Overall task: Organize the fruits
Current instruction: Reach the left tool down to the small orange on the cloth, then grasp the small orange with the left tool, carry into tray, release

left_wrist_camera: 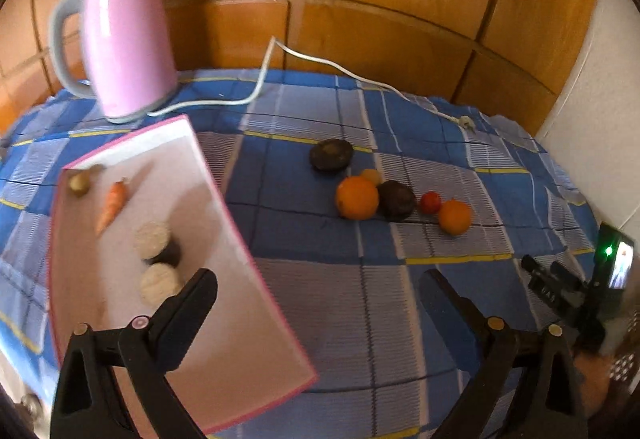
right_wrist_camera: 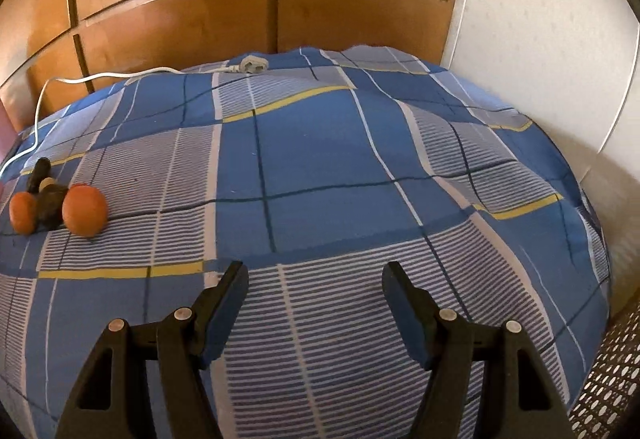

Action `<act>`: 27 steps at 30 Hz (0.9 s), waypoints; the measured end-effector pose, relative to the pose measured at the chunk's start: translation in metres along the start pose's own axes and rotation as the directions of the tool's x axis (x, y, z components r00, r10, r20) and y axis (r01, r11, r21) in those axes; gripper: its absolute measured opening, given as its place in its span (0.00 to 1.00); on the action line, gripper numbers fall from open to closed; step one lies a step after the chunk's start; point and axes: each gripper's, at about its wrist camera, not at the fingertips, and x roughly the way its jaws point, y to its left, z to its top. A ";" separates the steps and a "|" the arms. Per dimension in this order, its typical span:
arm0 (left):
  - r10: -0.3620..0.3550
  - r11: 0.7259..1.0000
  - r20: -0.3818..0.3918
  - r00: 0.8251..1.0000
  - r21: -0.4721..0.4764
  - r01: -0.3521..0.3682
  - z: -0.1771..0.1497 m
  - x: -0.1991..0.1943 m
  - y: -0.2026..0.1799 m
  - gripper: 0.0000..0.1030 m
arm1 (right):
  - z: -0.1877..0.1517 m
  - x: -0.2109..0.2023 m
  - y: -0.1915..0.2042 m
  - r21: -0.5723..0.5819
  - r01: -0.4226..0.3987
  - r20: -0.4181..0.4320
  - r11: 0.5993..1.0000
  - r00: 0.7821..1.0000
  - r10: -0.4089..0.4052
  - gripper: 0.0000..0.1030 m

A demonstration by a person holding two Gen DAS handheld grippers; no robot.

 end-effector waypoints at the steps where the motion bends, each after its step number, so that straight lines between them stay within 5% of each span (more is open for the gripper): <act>1: -0.008 1.000 -0.007 1.000 -0.002 0.008 0.004 0.004 -0.002 0.94 | 0.000 0.000 0.000 0.003 -0.003 0.002 1.000 1.000 0.003 0.68; 8: -0.071 0.997 -0.077 0.995 -0.008 0.070 0.030 0.036 -0.009 0.69 | -0.001 0.003 -0.002 0.013 -0.020 0.003 1.000 1.000 0.020 0.69; 13: -0.088 0.995 -0.102 0.991 -0.054 0.083 0.043 0.056 -0.009 0.61 | 0.000 0.004 -0.003 0.016 -0.021 0.005 1.000 1.000 0.021 0.72; 23: -0.086 0.993 -0.160 0.983 -0.096 0.071 0.061 0.094 -0.015 0.61 | -0.002 0.005 -0.005 0.020 -0.021 0.012 1.000 1.000 0.021 0.75; 27: -0.117 0.988 -0.204 0.972 -0.125 0.092 0.062 0.115 -0.014 0.39 | -0.002 0.005 -0.004 0.019 -0.020 0.015 1.000 1.000 0.020 0.75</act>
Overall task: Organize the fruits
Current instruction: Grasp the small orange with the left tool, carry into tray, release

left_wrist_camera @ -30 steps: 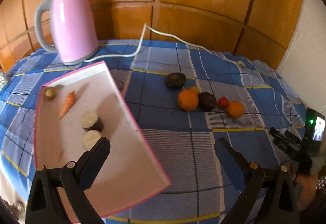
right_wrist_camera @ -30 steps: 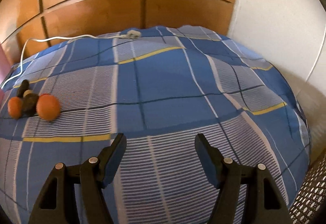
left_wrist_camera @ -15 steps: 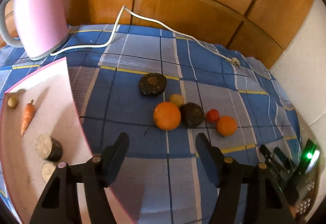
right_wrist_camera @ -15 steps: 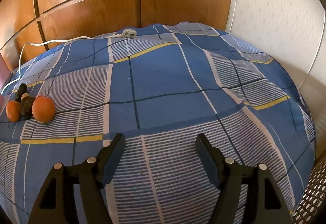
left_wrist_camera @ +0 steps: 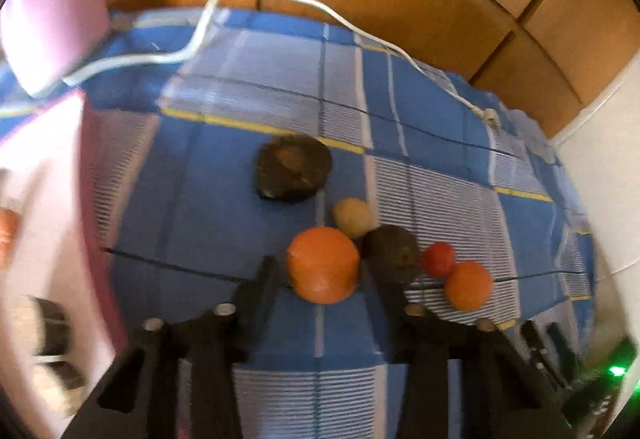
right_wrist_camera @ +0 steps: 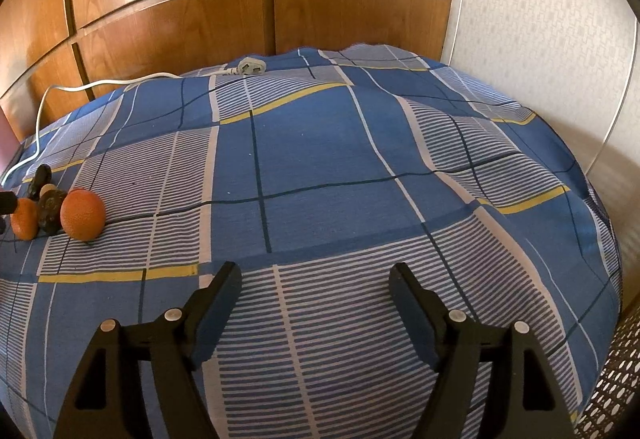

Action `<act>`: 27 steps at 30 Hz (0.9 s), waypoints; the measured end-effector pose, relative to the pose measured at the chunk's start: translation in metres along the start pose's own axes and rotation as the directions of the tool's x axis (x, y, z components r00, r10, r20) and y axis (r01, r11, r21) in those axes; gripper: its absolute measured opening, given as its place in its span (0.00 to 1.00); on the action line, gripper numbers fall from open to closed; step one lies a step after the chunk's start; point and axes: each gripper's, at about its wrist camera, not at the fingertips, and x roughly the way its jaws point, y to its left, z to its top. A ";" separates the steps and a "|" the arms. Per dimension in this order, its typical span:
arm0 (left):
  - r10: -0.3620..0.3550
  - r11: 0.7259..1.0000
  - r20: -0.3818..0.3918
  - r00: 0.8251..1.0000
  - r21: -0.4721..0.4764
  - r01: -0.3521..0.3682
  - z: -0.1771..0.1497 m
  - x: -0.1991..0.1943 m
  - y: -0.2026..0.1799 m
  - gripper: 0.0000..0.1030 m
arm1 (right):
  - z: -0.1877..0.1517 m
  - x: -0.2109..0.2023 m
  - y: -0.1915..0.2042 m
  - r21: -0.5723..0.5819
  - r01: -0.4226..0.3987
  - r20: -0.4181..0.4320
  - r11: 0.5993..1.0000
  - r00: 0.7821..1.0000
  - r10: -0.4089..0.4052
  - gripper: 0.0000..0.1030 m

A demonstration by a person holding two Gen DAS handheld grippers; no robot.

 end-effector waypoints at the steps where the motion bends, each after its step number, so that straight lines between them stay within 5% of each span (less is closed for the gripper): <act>1: 0.001 1.000 0.014 1.000 0.003 -0.001 0.000 0.000 -0.001 0.38 | 0.000 0.000 0.000 0.000 -0.001 0.000 1.000 1.000 0.001 0.75; 8: -0.054 0.998 0.035 0.998 -0.020 0.054 -0.014 -0.015 0.008 0.37 | -0.001 0.000 0.000 0.000 0.000 0.005 1.000 1.000 0.000 0.75; 17: -0.085 0.995 0.179 0.980 -0.043 0.094 -0.031 -0.085 0.044 0.37 | -0.001 0.000 0.001 -0.002 0.005 0.008 1.000 1.000 -0.005 0.76; 22: 0.013 0.990 0.262 0.965 -0.137 0.024 -0.025 -0.122 0.102 0.37 | -0.001 0.000 0.001 -0.003 0.008 0.011 1.000 1.000 -0.008 0.76; 27: 0.144 0.964 0.253 0.957 -0.256 -0.077 -0.022 -0.128 0.160 0.37 | -0.001 0.000 0.001 -0.005 0.010 0.011 1.000 1.000 -0.010 0.76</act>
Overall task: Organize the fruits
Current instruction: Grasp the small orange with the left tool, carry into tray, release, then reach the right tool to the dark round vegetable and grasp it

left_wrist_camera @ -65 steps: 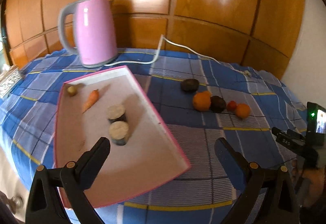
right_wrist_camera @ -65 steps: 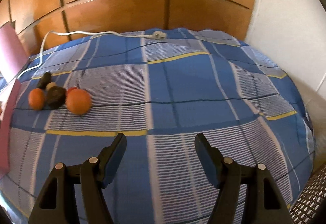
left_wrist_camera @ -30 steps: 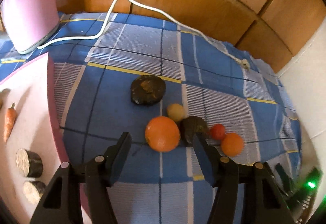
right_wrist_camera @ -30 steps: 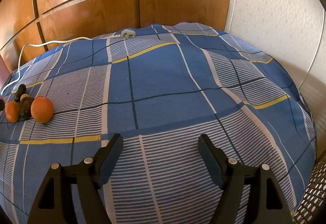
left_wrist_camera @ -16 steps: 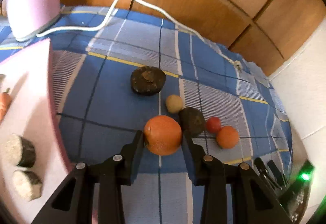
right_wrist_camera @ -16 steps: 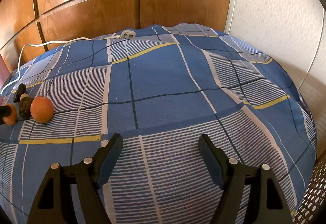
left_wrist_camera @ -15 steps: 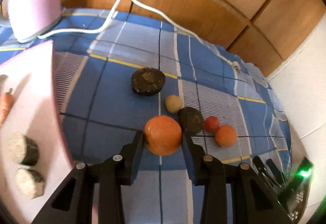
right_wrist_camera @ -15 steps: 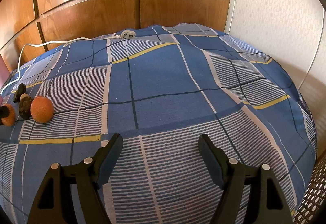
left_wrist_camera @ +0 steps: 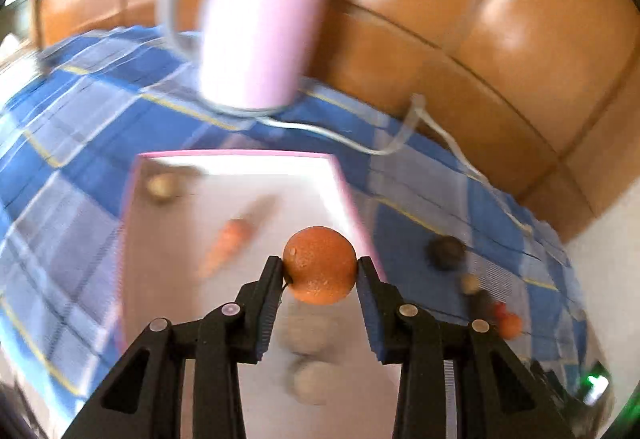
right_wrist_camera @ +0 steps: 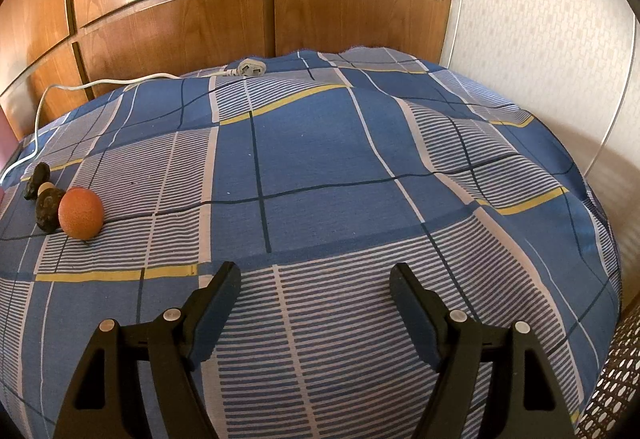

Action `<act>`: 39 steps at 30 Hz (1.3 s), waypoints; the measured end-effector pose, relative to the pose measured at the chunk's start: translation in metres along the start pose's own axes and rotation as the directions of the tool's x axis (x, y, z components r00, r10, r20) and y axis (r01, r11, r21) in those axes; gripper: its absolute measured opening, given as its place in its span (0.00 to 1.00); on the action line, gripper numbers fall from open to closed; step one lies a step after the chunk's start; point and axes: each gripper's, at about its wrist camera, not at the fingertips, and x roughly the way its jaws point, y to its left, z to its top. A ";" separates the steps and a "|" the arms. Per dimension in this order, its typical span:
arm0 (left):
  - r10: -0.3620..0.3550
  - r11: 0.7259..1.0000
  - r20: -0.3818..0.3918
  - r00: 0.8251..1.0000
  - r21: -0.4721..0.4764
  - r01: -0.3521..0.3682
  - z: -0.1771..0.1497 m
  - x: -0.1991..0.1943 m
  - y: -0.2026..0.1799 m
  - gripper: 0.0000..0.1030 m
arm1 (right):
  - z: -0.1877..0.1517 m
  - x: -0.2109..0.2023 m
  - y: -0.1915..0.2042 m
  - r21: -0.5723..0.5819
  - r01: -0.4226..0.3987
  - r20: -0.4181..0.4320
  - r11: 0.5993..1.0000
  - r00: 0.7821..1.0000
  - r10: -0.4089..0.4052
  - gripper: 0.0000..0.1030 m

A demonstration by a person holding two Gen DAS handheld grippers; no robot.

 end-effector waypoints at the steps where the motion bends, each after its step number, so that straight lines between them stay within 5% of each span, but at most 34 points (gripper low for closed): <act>1: 0.030 0.999 -0.005 1.000 -0.016 -0.030 0.001 0.003 0.011 0.37 | 0.000 0.000 0.000 -0.001 0.000 -0.001 1.000 1.000 0.000 0.76; 7: 0.144 0.988 -0.002 0.990 -0.061 -0.144 -0.001 0.008 0.050 0.41 | 0.000 0.000 0.001 -0.006 0.007 -0.002 1.000 1.000 -0.007 0.76; 10: 0.177 0.982 0.025 0.984 -0.068 -0.175 -0.006 0.002 0.054 0.63 | 0.000 0.000 0.001 -0.009 0.010 -0.003 1.000 1.000 -0.010 0.76; 18: 0.265 0.964 0.097 0.959 -0.041 -0.262 -0.044 -0.029 0.036 0.66 | 0.000 0.001 0.002 -0.011 0.014 -0.003 1.000 1.000 -0.014 0.76; 39: 0.174 0.974 0.127 0.977 0.125 -0.189 -0.129 -0.058 -0.023 0.79 | 0.005 0.004 -0.002 0.010 0.012 -0.041 1.000 0.999 -0.011 0.82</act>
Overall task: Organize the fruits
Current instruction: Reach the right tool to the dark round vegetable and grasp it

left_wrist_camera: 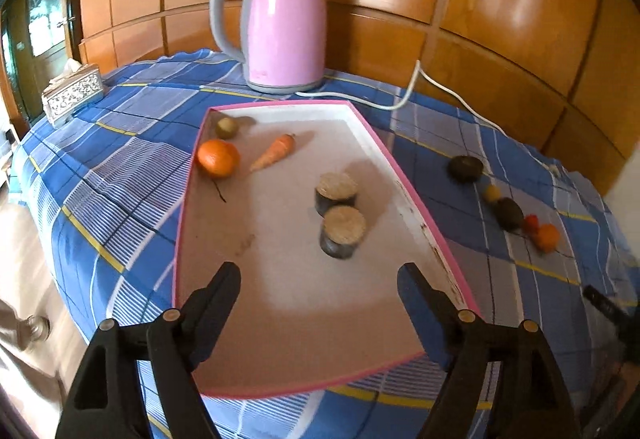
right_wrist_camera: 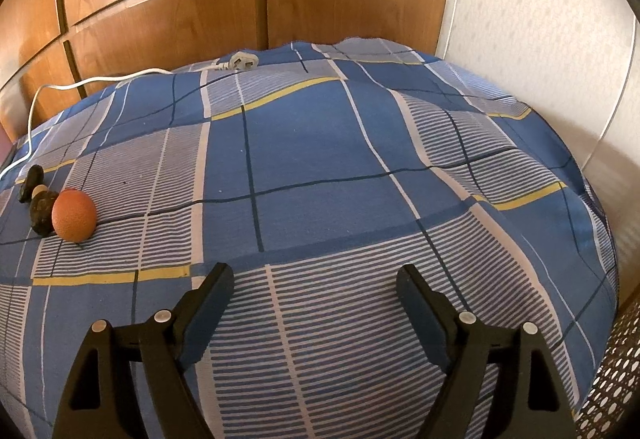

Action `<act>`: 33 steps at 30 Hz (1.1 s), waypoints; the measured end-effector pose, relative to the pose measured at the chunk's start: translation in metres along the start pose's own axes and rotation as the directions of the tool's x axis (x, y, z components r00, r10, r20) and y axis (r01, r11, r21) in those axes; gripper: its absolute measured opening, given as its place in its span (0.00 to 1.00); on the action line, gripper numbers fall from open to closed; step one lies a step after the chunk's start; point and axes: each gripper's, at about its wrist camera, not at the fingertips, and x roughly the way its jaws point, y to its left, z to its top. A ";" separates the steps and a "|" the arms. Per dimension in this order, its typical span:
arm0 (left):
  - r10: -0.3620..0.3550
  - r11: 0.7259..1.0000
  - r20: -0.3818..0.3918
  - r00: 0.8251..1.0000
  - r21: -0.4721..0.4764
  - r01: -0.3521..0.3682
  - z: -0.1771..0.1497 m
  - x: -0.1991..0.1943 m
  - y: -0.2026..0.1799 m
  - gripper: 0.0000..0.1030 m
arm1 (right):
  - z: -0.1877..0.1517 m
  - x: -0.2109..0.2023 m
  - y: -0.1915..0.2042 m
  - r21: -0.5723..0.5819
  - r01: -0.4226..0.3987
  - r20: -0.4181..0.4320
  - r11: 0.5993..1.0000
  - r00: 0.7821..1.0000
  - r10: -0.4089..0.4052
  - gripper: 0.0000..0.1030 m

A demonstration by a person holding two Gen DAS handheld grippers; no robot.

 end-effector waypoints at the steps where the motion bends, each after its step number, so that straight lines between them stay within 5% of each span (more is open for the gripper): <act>1: -0.006 1.000 0.001 1.000 0.008 0.006 -0.002 -0.001 -0.002 0.79 | 0.001 0.000 0.000 -0.003 -0.001 -0.007 1.000 1.000 0.001 0.81; 10: -0.031 0.998 -0.002 1.000 0.049 0.031 -0.010 -0.004 -0.014 0.81 | 0.013 -0.008 0.028 -0.094 -0.140 -0.048 0.986 0.990 0.136 0.56; 17: -0.043 0.999 -0.002 0.999 0.031 0.043 -0.012 -0.004 -0.010 0.82 | 0.037 -0.030 0.083 -0.246 -0.334 -0.062 0.910 0.942 0.329 0.42; 22: -0.049 0.999 0.002 0.999 0.018 0.049 -0.011 -0.004 -0.008 0.82 | 0.052 -0.045 0.129 -0.362 -0.428 -0.117 0.828 0.902 0.416 0.41; 25: -0.045 0.999 0.004 0.999 0.013 0.045 -0.011 -0.005 -0.005 0.82 | 0.055 -0.047 0.155 -0.412 -0.438 -0.141 0.799 0.897 0.419 0.41; 30: -0.050 0.999 0.008 0.999 -0.003 0.050 -0.011 -0.006 0.000 0.83 | 0.065 -0.043 0.185 -0.392 -0.475 -0.159 0.788 0.879 0.450 0.42; 33: -0.053 0.998 0.015 0.998 -0.018 0.053 -0.011 -0.008 0.006 0.85 | 0.069 -0.035 0.208 -0.390 -0.485 -0.173 0.783 0.873 0.455 0.55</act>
